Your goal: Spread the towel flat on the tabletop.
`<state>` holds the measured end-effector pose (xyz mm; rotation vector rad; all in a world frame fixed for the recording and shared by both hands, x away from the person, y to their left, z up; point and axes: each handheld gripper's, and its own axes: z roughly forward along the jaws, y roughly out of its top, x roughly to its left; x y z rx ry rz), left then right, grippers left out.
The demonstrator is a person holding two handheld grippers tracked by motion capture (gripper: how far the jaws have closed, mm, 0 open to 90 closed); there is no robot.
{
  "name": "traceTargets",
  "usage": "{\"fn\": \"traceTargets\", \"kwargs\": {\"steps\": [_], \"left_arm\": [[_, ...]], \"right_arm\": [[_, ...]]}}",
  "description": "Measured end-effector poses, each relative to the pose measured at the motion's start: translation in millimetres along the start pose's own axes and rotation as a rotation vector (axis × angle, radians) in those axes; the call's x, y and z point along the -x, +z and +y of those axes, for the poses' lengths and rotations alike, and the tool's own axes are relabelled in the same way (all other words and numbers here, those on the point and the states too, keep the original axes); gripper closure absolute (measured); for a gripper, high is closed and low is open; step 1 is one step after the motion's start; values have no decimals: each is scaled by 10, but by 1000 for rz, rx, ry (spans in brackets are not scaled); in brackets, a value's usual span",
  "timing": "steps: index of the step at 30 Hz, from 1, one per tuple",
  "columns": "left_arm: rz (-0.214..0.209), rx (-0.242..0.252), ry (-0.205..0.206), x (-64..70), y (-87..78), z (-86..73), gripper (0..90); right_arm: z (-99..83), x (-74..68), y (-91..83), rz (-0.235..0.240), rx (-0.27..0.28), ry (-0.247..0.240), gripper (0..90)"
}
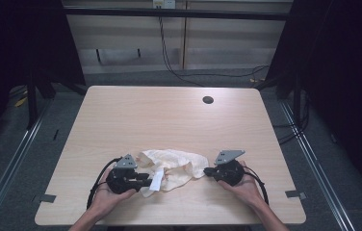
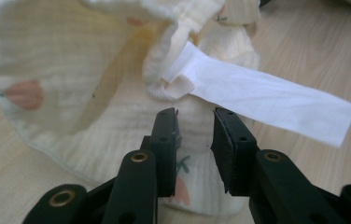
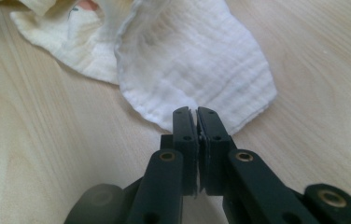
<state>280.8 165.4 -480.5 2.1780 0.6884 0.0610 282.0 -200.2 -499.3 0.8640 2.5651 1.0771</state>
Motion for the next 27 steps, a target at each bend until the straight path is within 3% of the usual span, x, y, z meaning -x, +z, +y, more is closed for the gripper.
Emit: {"fn": "traceTargets", "kwargs": {"steps": [3,4,6,8,10,14,20,22,27], "left_arm": [[-5,28,3,2,-53,19,694],[25,59,25,7,-125,53,694],[55,108,32,17,-192,100,695],[36,125,40,16,-230,168,692],[47,152,49,18,-255,232,690],[21,178,55,-21,-322,337,680],[19,187,85,-11,-374,427,633],[4,208,67,-12,-386,433,622],[5,173,80,-34,-353,460,626]], "right_arm": [[5,11,-32,13,12,23,875],[19,31,-77,21,32,32,875],[34,50,-121,16,47,46,875],[48,73,-155,25,65,61,875],[66,82,-183,27,78,64,874],[95,126,-238,17,101,83,874],[122,223,-332,-3,131,102,875],[130,266,-392,-12,153,122,875],[94,338,-462,-21,176,149,875]]}}
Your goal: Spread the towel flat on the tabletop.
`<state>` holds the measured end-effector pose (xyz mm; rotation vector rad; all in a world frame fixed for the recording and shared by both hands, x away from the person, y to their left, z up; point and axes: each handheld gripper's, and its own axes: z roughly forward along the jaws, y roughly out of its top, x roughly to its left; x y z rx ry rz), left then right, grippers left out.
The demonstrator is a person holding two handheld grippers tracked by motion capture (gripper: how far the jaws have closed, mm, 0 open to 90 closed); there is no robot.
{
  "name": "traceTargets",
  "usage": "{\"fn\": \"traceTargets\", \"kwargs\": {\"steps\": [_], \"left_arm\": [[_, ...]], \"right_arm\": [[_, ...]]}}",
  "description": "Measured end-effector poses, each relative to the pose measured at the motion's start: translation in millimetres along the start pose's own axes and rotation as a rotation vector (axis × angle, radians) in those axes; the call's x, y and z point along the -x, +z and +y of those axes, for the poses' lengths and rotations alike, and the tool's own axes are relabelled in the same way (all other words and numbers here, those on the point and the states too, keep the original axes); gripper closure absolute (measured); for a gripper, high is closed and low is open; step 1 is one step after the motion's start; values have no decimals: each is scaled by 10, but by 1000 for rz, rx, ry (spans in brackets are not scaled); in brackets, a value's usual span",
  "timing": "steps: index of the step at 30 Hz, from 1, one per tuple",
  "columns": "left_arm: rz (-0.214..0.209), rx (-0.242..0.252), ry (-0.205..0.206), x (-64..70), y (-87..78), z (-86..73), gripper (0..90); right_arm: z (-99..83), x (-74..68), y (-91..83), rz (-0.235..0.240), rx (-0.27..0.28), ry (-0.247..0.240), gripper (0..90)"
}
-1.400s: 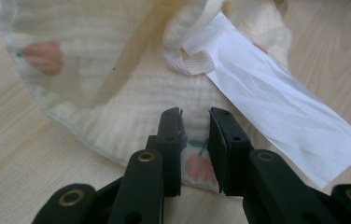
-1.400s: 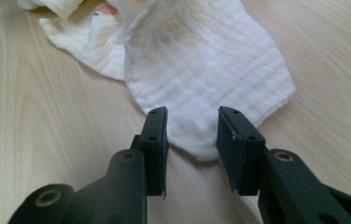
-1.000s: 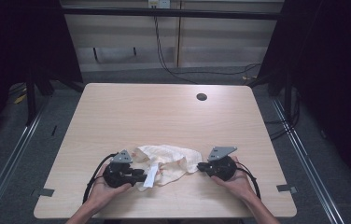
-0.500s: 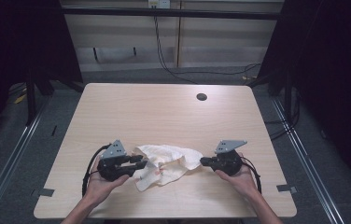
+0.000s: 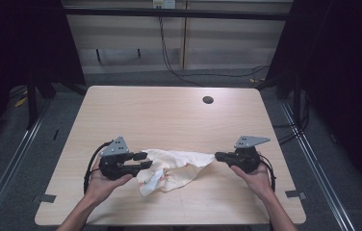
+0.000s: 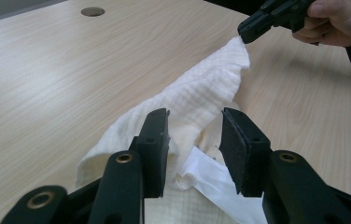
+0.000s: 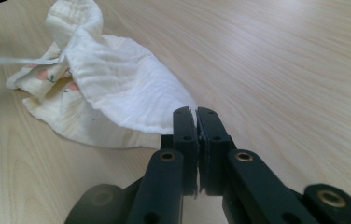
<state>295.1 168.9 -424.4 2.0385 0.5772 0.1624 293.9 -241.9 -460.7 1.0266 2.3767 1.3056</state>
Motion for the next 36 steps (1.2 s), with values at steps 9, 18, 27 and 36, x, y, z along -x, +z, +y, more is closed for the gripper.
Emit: {"fn": "traceTargets", "kwargs": {"steps": [9,18,27,36], "left_arm": [[-43,-171,56,-119,425,-115,701],[-32,-201,27,-261,618,-163,683],[-56,-227,-25,-321,688,-274,594],[-44,-120,38,-199,420,-182,735]], "right_arm": [[-14,10,22,5,-7,4,874],[-23,0,58,8,-24,3,872],[-32,-11,79,15,-33,-7,869],[-51,18,72,10,-33,3,863]]}}
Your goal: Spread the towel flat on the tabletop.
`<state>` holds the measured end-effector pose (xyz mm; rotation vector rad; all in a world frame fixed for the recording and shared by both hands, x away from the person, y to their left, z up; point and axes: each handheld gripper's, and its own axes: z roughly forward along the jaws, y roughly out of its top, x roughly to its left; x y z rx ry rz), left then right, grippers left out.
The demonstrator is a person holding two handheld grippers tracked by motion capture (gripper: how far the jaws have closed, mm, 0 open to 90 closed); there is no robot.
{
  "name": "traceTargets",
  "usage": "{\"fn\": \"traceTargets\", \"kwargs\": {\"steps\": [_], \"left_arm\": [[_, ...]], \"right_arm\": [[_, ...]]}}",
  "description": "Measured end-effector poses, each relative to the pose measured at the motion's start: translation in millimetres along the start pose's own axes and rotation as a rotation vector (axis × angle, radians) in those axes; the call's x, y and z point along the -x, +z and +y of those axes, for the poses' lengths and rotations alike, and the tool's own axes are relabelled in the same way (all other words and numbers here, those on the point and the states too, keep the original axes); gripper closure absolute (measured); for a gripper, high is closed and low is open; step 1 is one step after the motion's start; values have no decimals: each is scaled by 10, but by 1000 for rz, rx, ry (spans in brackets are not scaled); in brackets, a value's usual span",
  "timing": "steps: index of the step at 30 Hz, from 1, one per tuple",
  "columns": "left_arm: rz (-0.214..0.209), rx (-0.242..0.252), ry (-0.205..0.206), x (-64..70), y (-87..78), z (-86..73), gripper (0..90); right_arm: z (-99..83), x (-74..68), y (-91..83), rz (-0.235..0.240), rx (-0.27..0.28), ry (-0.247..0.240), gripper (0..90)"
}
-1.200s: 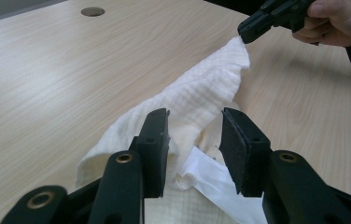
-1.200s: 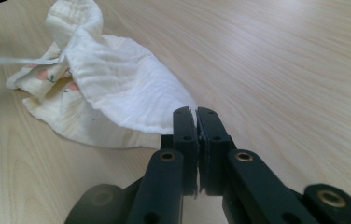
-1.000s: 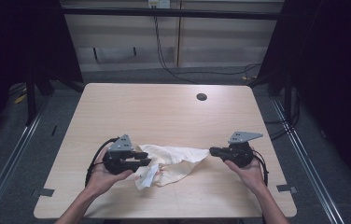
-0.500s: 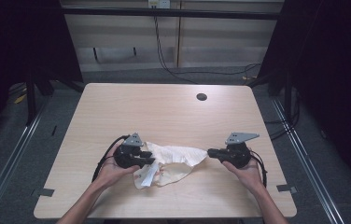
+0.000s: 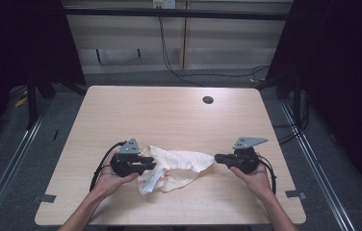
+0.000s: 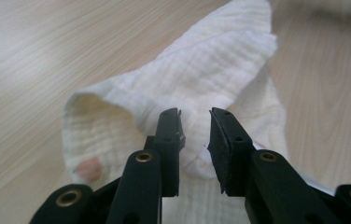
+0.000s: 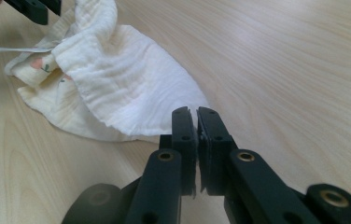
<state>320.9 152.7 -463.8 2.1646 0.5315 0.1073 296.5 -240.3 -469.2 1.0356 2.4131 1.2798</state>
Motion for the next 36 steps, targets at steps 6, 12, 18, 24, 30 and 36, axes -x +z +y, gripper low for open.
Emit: {"fn": "traceTargets", "kwargs": {"steps": [6,12,18,24,30,36], "left_arm": [[-43,-97,-30,-125,291,-47,658],[-56,-128,-15,-160,309,-91,652],[-40,-134,16,-129,351,-129,632],[-58,-146,24,-91,379,-102,718],[-66,-140,-12,-88,390,-80,797],[-93,-101,-28,-107,310,-50,803]], "right_arm": [[4,-18,15,1,-7,-10,861],[-9,-17,19,2,-10,-9,857],[-9,-38,37,4,-17,-12,856],[-8,-33,79,-2,-36,-15,851],[-5,-24,39,-7,-25,-10,852],[-3,-3,1,-11,-10,9,851]]}}
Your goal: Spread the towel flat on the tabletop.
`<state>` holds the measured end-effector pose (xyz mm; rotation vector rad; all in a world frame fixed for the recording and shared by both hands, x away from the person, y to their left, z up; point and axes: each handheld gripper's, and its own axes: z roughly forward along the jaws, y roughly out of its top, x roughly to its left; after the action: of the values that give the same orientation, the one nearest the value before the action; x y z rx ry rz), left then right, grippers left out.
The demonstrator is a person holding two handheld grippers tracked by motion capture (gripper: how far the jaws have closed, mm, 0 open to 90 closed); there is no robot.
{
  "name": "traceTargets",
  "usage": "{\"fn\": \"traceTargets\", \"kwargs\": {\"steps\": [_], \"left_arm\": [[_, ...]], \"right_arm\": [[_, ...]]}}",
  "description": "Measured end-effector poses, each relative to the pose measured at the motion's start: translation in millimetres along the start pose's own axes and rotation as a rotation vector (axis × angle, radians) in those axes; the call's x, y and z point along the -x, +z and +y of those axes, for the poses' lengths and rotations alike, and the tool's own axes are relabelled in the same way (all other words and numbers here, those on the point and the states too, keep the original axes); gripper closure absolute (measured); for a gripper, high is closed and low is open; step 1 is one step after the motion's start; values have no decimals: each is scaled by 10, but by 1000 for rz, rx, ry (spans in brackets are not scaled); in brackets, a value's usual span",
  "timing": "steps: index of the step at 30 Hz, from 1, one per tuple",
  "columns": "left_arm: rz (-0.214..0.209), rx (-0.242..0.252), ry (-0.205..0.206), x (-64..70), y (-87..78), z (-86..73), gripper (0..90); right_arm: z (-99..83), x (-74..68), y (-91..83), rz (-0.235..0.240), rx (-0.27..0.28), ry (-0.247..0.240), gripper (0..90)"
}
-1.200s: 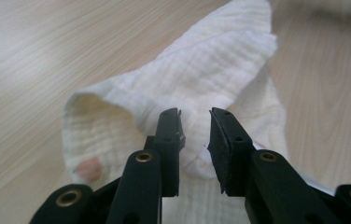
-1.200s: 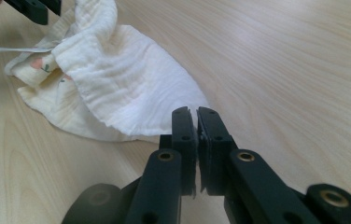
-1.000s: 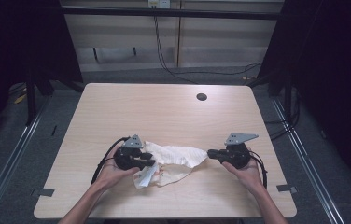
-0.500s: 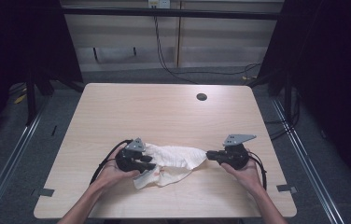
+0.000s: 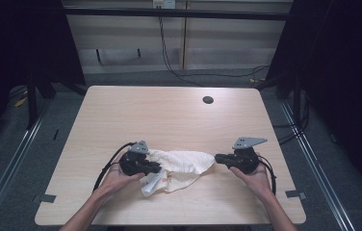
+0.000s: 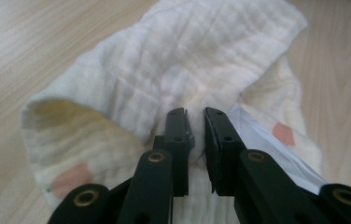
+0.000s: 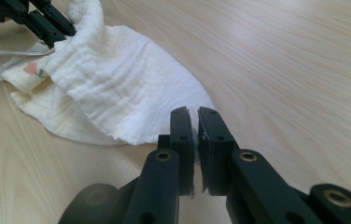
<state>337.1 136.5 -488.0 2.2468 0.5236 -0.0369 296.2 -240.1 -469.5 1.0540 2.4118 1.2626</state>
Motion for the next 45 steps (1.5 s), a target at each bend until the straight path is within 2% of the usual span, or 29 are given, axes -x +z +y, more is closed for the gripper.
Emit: {"fn": "traceTargets", "kwargs": {"steps": [3,6,13,15,22,25,29,32,38,40,41,44,45], "left_arm": [[-11,35,-7,8,-87,34,805],[-19,50,-14,1,-139,41,802],[-35,54,-16,12,-139,50,792],[-50,43,-10,33,-109,65,780],[-57,29,-7,67,-36,79,758],[-56,-2,3,124,35,101,759],[-59,14,-5,128,40,125,770],[-56,20,-3,131,39,143,745],[-48,-27,12,148,159,142,718],[-51,-24,7,148,167,137,685],[-76,-25,5,147,181,130,649],[-69,-49,22,179,228,132,570],[-50,-44,27,196,250,129,569]], "right_arm": [[7,-2,-2,-3,5,-1,852],[13,-11,0,-3,7,-4,852],[12,-16,8,-1,2,-1,842],[12,-13,4,0,3,-2,840],[9,-17,7,2,0,-10,837],[5,-17,15,-2,-3,-9,832],[10,-23,15,2,1,-9,824],[6,-18,17,0,1,-9,818],[6,-36,46,7,-8,-14,817],[7,-38,47,8,-8,-17,816],[5,-37,47,11,-9,-16,814],[3,-36,46,10,-11,-15,815],[3,-35,46,10,-12,-15,815]]}}
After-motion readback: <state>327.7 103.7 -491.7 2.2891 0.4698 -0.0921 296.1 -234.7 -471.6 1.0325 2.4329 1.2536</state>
